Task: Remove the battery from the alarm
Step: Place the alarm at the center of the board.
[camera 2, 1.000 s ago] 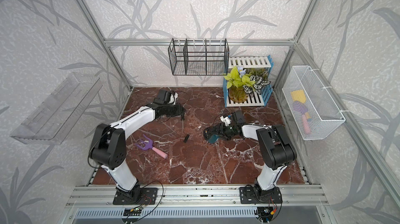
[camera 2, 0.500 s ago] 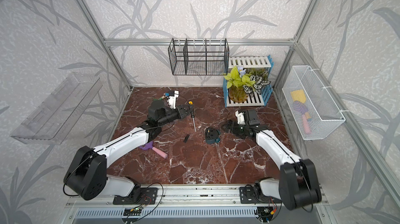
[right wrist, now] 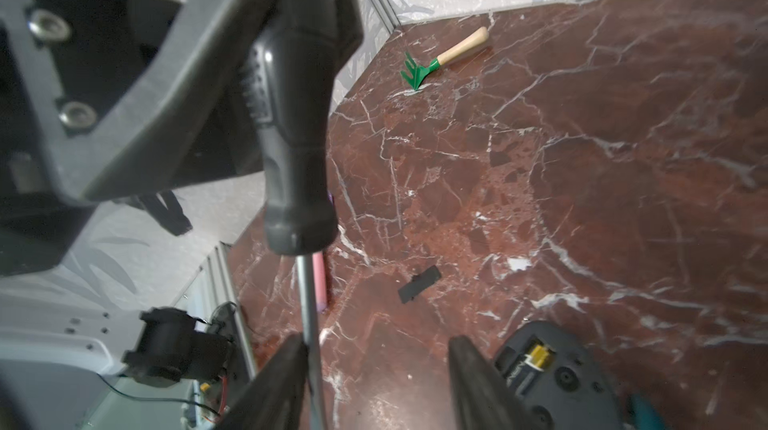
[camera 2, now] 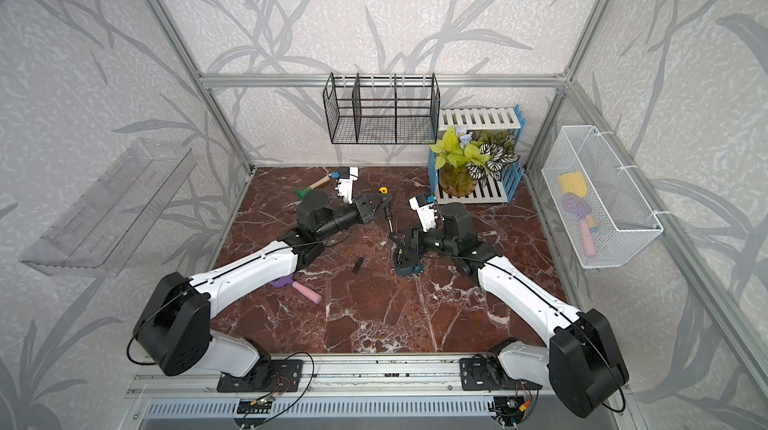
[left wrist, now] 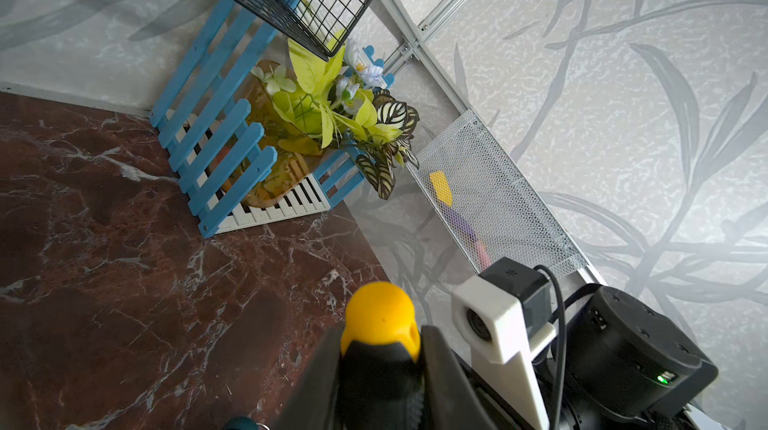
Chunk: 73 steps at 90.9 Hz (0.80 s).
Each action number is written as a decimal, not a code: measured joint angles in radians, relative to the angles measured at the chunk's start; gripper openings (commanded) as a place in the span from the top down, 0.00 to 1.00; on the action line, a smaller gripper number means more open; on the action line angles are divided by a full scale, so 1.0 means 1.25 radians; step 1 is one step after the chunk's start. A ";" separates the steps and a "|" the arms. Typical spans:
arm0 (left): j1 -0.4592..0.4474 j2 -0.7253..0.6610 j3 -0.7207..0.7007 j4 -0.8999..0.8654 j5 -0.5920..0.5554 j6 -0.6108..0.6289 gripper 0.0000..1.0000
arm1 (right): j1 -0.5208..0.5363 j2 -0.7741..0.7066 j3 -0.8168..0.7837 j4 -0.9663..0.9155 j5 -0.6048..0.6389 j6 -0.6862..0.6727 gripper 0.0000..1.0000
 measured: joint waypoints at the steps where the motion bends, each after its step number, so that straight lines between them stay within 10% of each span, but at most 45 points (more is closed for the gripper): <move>1: 0.000 0.000 0.000 0.000 -0.002 0.000 0.90 | 0.003 0.001 0.001 0.000 0.000 -0.003 0.70; 16: -0.002 -0.002 0.000 0.001 -0.005 -0.005 0.85 | 0.023 0.011 0.024 0.002 -0.011 -0.023 0.96; 38: 0.009 -0.005 0.000 0.006 0.054 -0.019 0.61 | 0.022 0.003 0.026 -0.017 -0.024 -0.086 1.00; 63: 0.029 -0.001 0.017 -0.016 0.185 -0.042 0.70 | 0.013 -0.037 0.026 -0.074 -0.031 -0.191 1.00; 73: 0.034 -0.001 0.018 -0.027 0.195 -0.031 0.93 | 0.007 -0.039 0.026 -0.086 -0.044 -0.204 0.87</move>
